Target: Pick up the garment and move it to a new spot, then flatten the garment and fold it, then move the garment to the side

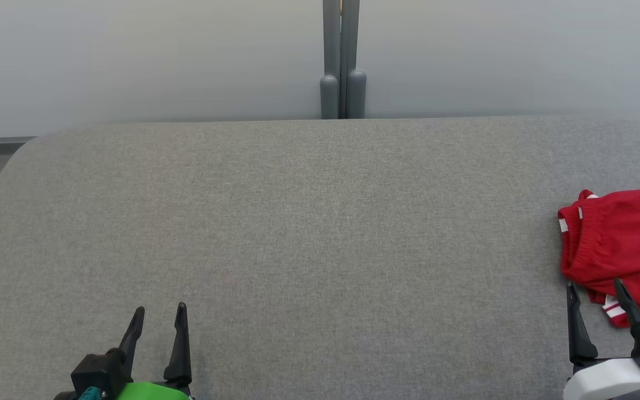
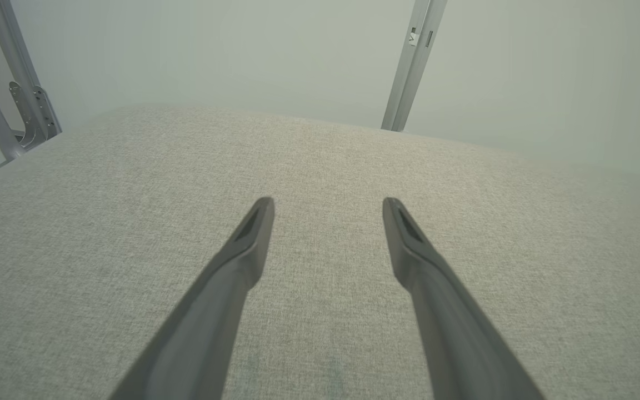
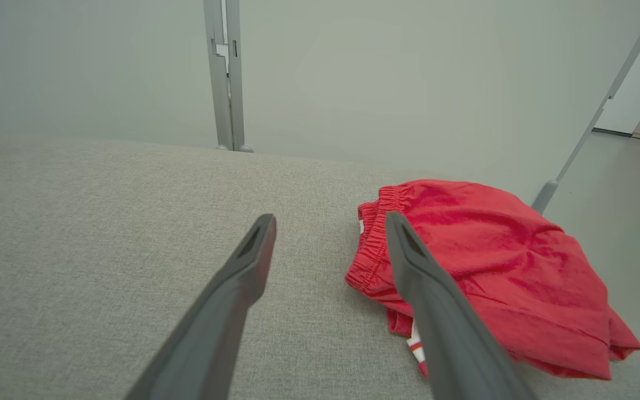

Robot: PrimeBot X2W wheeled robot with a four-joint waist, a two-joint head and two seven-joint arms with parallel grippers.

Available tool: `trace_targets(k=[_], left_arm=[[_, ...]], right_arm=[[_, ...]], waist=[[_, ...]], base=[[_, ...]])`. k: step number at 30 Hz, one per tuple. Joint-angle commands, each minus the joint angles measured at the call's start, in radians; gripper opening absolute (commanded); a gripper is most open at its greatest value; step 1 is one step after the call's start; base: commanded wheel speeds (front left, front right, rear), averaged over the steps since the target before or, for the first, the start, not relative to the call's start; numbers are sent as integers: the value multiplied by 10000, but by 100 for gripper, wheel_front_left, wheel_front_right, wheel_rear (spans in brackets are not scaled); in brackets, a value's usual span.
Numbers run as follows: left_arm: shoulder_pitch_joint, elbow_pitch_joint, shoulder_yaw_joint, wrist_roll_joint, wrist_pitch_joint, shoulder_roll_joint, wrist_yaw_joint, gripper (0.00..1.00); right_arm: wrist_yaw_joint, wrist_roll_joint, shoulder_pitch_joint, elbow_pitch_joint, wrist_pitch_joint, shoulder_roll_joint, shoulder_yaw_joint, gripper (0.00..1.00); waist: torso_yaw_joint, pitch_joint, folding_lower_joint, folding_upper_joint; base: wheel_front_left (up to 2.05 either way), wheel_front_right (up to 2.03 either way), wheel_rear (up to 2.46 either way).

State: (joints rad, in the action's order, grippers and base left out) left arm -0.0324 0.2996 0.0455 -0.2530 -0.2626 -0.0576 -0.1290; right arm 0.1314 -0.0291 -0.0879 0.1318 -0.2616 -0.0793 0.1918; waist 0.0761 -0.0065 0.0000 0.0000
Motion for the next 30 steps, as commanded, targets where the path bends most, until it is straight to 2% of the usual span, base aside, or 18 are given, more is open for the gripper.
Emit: trace_targets(k=[1, 13, 26, 27, 28, 30], left_arm=[[-102, 22, -33, -19, -22, -15, -31, 100], [-38, 13, -74, -32, -21, 12, -31, 100], [39, -4, 16, -23, -22, 31, -31, 100], [139, 49, 228, -12, -21, 29, -31, 100], [19, -26, -82, -110, -24, -23, -18, 100], [45, -19, -58, -1, -8, -9, -11, 100]], right_arm=[[-17, -56, -137, 70, -40, 38, 48, 100], [-17, -624, 5, 324, -41, 213, 279, 100], [-17, -899, 74, 312, -42, 261, 0, 100], [-17, -900, -44, 244, -42, 261, 236, 100], [2, -972, 91, 293, -42, 254, -107, 100], [-15, -897, 80, 290, -40, 258, 21, 100]], waist=[[-1, -28, 0, 0], [-14, -82, 0, 0], [45, -50, 0, 0], [-57, -52, 0, 0], [-682, -41, 0, 0], [-738, -26, 0, 0]], base=[[0, 0, 0], [0, 0, 0], [0, 0, 0], [0, 0, 0], [0, 0, 0], [0, 0, 0]])
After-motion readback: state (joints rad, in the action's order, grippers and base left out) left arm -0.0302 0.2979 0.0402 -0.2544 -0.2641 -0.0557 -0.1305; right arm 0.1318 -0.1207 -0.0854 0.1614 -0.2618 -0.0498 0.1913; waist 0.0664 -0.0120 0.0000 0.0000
